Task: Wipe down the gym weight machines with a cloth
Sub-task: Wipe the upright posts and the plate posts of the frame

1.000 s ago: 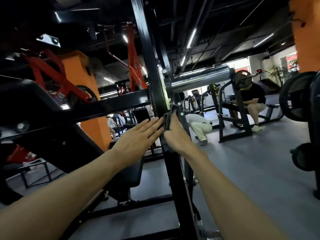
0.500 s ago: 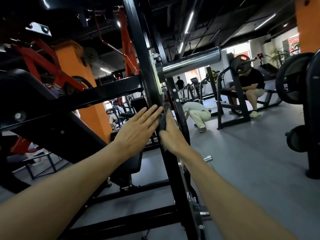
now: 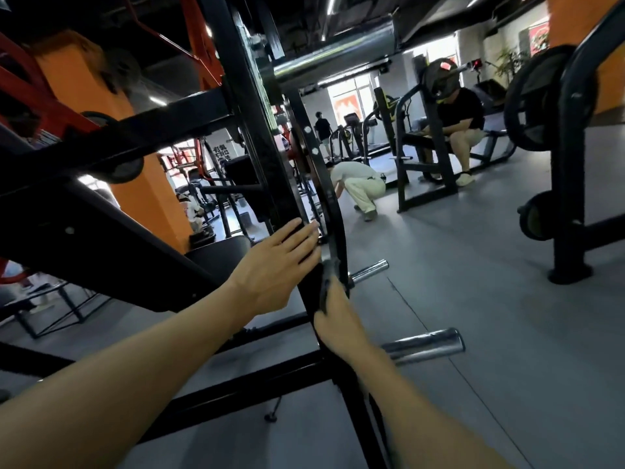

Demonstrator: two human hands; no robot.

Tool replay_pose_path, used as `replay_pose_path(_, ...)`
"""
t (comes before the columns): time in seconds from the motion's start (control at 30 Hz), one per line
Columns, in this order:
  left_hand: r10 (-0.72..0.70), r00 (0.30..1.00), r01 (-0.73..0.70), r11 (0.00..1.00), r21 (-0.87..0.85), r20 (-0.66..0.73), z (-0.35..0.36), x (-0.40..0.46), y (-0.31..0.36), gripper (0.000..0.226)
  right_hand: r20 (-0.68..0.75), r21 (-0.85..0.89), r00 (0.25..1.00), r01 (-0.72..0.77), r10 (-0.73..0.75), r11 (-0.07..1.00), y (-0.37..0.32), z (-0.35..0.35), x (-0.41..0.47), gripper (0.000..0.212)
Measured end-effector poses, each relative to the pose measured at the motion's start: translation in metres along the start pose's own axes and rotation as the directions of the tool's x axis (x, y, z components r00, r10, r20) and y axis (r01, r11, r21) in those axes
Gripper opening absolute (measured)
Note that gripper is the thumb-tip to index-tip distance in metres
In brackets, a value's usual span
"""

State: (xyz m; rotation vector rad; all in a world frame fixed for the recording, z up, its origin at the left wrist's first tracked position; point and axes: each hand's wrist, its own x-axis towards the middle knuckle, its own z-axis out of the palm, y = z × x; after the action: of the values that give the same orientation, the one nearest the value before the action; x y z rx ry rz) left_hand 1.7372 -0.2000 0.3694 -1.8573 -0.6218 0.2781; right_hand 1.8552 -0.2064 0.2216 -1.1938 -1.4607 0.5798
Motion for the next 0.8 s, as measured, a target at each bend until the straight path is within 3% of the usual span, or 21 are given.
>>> replay_pose_path(0.13,-0.024,0.999,0.024,1.0,0.008,-0.035,0.002,0.005,0.002,0.064,-0.012,-0.014,0.988,0.155,-0.155,0.988,-0.024,-0.022,0.035,0.087)
replay_pose_path(0.23,-0.014,0.994,0.012,1.0,-0.021,-0.107,0.012,0.002,0.014,0.062,0.062,-0.152,0.992,0.116,-0.108,0.982,0.025,-0.016,0.016,0.087)
replay_pose_path(0.33,0.053,0.99,-0.063,0.995,-0.075,-0.134,0.026,-0.001,0.042,0.06,0.051,-0.291,0.995,0.102,-0.09,0.951,0.073,0.004,-0.023,0.071)
replay_pose_path(0.53,0.14,0.987,-0.149,0.981,-0.124,-0.083,0.053,-0.009,0.116,0.068,-0.181,-0.451,0.974,0.044,-0.139,0.891,0.102,0.055,-0.068,0.087)
replay_pose_path(0.67,0.185,0.977,-0.2,0.968,-0.154,-0.103,0.065,-0.012,0.135,0.061,-0.351,-0.468,0.922,-0.023,-0.162,0.883,0.118,0.078,-0.099,0.053)
replay_pose_path(0.8,0.252,0.96,-0.269,0.953,-0.14,-0.123,0.076,-0.013,0.15,0.056,-0.421,-0.44,0.9,-0.095,-0.112,0.893,0.129,0.104,-0.115,0.052)
